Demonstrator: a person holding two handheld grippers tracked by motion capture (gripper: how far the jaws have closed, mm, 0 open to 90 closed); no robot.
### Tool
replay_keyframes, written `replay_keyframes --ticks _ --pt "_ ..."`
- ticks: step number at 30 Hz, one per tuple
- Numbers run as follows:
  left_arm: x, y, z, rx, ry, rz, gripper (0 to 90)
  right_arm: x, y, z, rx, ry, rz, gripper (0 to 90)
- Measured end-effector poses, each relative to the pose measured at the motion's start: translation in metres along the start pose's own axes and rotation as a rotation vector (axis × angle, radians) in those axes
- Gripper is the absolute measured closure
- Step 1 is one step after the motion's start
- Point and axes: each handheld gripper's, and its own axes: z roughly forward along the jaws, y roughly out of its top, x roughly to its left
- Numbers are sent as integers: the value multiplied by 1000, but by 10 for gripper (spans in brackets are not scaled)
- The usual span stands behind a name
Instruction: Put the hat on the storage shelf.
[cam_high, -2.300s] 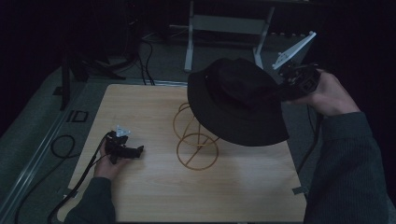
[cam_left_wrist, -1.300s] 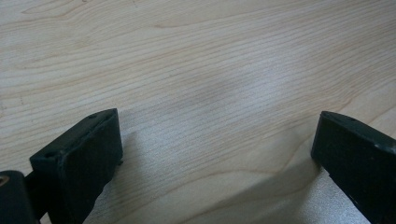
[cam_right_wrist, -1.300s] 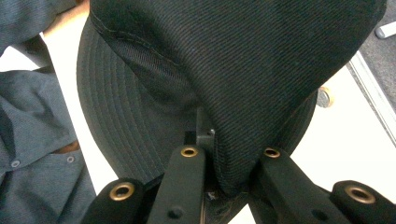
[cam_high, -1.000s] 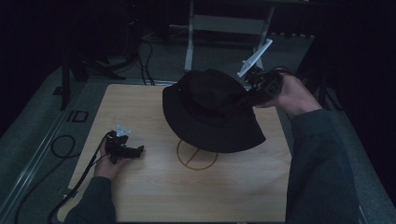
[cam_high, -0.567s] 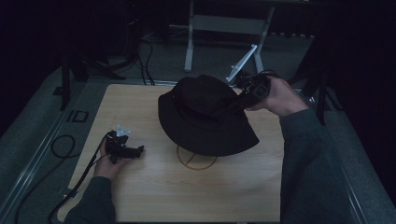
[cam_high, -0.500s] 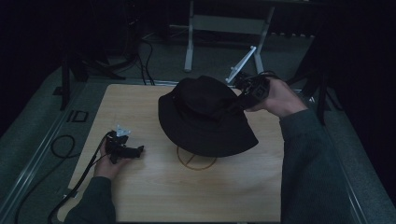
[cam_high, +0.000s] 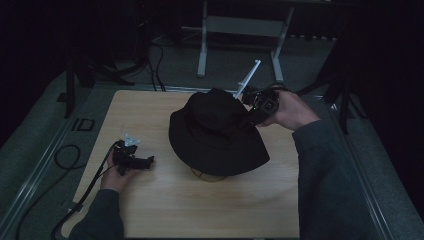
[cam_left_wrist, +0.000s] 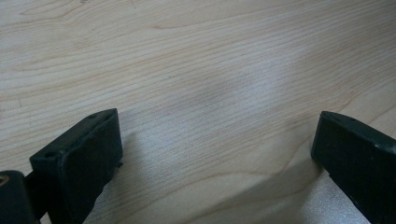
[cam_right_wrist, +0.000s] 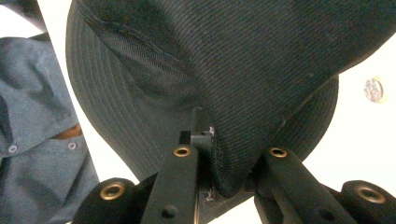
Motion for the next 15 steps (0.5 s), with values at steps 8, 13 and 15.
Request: replay_keyframes --ticks 8,13,15 --pt "0 0 0 -2 2 1 22 3 3 8 25 25 -17 724" --pt "0 0 0 -3 2 0 22 1 -1 4 20 23 -6 563" --pt "0 0 0 -3 2 0 22 0 -4 2 28 11 4 532"
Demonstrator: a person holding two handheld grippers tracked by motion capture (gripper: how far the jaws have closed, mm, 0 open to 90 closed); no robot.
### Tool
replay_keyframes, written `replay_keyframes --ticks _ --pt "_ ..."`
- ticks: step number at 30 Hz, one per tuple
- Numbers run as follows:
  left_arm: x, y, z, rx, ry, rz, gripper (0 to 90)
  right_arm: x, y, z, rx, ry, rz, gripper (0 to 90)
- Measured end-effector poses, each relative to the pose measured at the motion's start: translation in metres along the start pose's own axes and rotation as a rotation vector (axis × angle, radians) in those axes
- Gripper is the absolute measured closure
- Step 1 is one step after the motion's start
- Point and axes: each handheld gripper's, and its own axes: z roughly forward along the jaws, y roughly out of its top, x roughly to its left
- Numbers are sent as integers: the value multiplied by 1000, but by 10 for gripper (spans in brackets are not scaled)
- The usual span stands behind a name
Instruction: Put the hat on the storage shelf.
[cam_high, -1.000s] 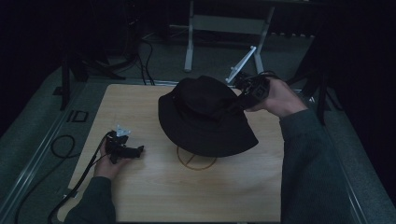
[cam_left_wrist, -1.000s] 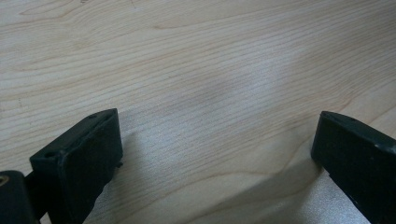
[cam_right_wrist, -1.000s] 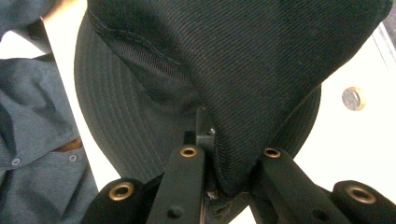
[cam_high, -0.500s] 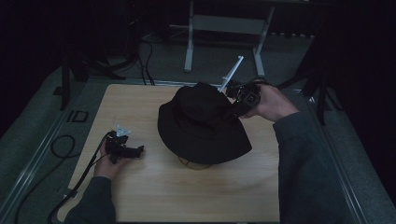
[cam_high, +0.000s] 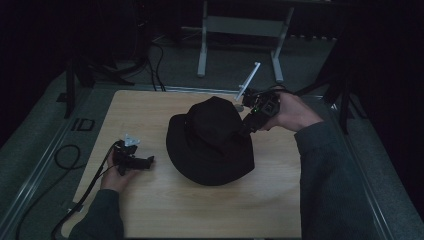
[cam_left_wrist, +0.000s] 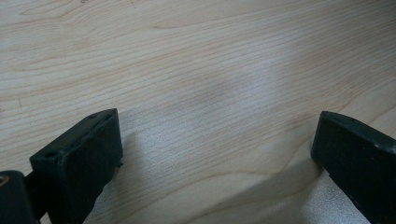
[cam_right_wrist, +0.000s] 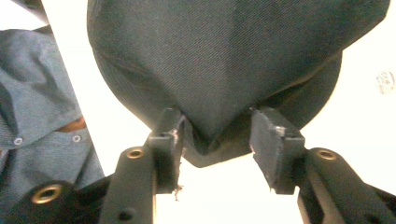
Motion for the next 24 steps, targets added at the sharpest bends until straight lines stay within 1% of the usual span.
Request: replay_keyframes --ticks 1,3,5,6,7,8,12,15,24 --pt "0 0 0 0 0 0 22 0 -2 -1 -1 -7 6 513" --pt "0 0 0 1 0 1 22 -1 -5 -4 -12 -2 23 483" --pt "0 0 0 1 0 2 22 -3 -8 -5 -9 -11 43 459" --pt "0 0 0 1 0 2 22 -3 -8 -5 -9 -11 43 459" --pt "0 0 0 2 0 2 22 -4 -9 -5 -9 -17 49 445" --pt "0 0 0 2 0 2 22 -6 -14 -6 -7 -32 72 405" --pt "0 0 0 2 0 3 22 -9 -21 -7 -10 -52 93 354" --pt "0 0 0 3 0 3 22 -10 -26 -8 -7 -58 107 327" --pt "0 0 0 2 0 3 22 -16 -39 -3 16 -61 138 306"
